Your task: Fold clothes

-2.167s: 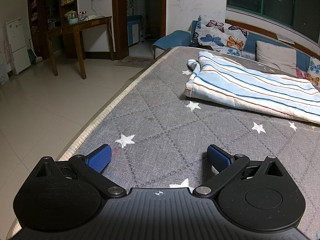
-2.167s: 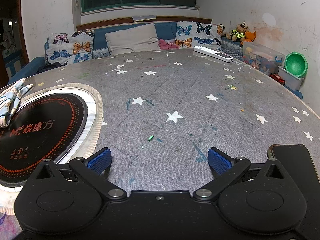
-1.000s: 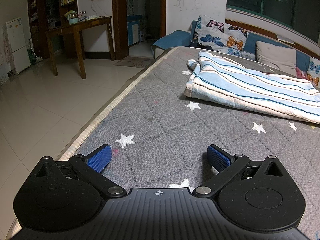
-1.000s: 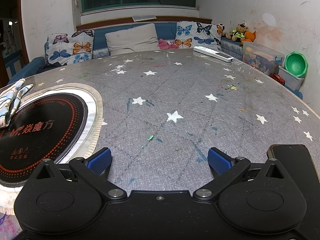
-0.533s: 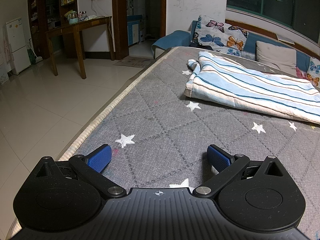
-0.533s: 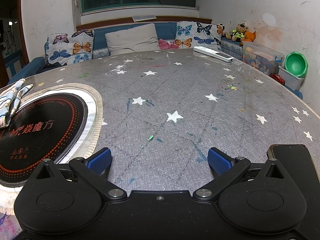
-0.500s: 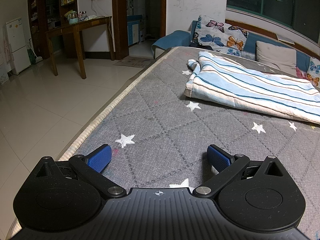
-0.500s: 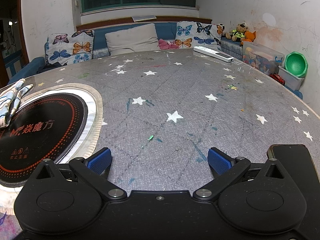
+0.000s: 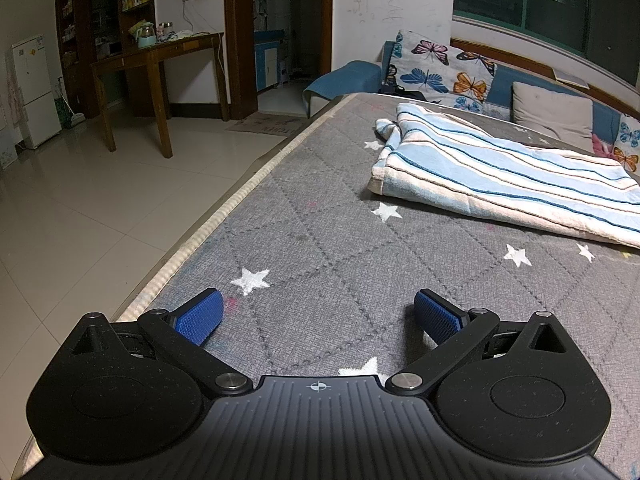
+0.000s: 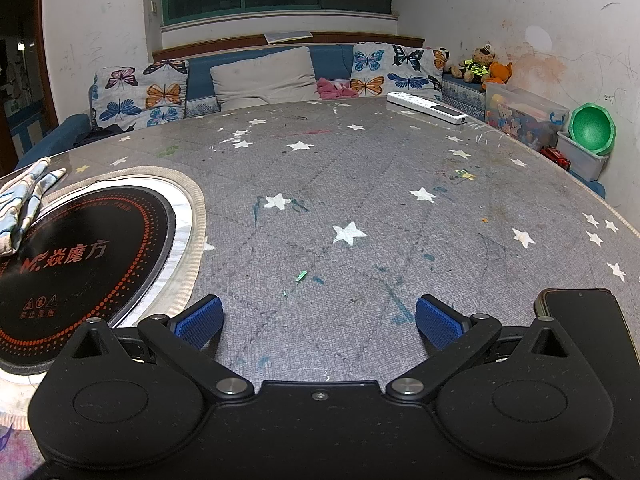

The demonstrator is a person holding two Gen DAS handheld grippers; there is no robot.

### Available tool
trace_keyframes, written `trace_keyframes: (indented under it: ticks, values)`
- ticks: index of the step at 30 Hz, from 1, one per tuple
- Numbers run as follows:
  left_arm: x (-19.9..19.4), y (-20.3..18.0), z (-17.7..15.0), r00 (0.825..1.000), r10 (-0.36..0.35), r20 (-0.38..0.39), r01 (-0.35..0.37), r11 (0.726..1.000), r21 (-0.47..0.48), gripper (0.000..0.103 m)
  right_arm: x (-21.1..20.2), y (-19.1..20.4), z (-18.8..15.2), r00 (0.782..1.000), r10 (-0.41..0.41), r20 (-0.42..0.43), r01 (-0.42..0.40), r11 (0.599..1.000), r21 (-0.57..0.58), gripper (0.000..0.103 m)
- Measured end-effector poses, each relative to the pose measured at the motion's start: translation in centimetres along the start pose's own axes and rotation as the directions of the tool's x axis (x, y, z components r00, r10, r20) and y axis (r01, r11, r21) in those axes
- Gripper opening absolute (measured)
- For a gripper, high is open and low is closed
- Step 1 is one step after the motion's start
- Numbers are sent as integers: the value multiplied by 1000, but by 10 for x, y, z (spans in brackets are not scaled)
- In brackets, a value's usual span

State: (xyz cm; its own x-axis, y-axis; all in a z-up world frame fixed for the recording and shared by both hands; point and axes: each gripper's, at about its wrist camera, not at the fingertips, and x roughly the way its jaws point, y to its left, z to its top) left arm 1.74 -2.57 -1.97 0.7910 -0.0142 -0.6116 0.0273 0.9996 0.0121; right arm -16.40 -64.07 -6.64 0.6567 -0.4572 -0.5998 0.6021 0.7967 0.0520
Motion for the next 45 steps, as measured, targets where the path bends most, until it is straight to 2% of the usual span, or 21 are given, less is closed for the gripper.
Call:
trace_keyframes:
  ticks: [22,45]
  values:
    - [0,0,0,1000,0,0,0,1000,0,103,26,-13,19,997,-77,1,77,996,48,103]
    - [0,0,0,1000,0,0,0,1000,0,103,50,-8,38,999,-50,-1,50,999,7,103]
